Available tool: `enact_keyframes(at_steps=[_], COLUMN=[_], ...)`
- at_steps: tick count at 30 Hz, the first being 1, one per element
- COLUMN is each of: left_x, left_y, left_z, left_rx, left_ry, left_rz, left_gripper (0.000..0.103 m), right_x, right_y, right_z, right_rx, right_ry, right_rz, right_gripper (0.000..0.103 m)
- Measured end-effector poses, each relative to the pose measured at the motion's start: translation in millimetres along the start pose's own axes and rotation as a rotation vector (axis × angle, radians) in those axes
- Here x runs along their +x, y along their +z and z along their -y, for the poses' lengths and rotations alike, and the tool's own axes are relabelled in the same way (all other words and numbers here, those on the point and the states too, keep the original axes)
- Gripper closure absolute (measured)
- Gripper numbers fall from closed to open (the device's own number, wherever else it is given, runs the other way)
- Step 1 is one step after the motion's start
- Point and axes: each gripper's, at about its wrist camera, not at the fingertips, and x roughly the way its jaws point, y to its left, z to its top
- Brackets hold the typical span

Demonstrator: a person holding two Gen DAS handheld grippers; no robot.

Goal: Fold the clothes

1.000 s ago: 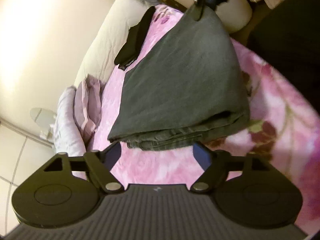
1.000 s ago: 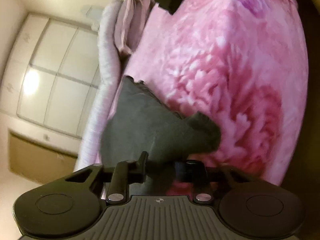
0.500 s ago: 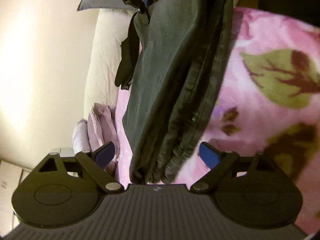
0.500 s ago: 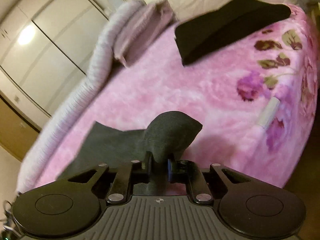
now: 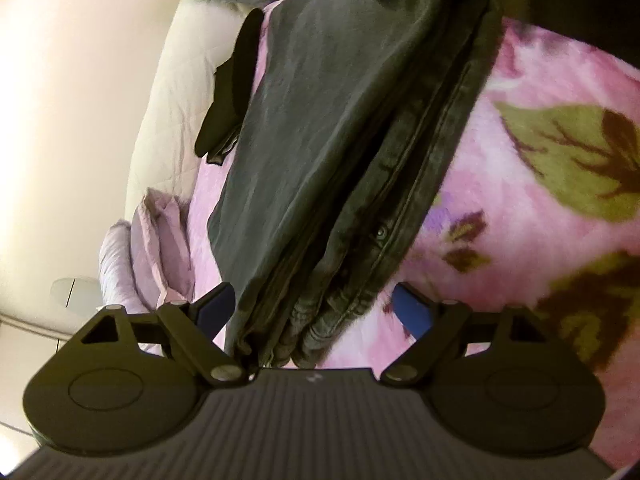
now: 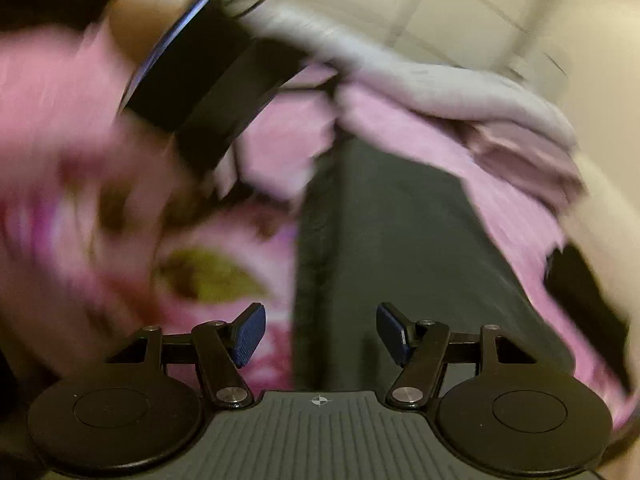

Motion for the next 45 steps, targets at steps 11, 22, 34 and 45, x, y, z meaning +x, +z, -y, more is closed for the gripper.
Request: enact_keyframes(at_steps=[11,22,34,45], left_x=[1.1,45.3,40.0,5.4], left_y=[9.0,38.3,45.2,3.2], left_z=[6.5,-12.9,-31.7,-124.0], left_rx=[0.083,0.107,0.048,-0.077], left_ry=[0.069,0.014,-0.058,0.085], left_rz=[0.067,0.012,-0.003,-0.136], left_gripper=[0.005,0.057,0.068,0.071], right_x=[5.6,-27.3,32.4,13.1], right_y=[9.9,-7.0,-36.6,54.0], right_z=[22.8,30.8,2.6,82.4], right_rx=[-0.161,-0.135,-0.253,-0.479], right_ry=[-0.06,-0.075,-0.283,-0.295], right_rz=[-0.035,-0.009,-0.074,0.161], right_gripper=[0.081,0.088,0.058,0.081])
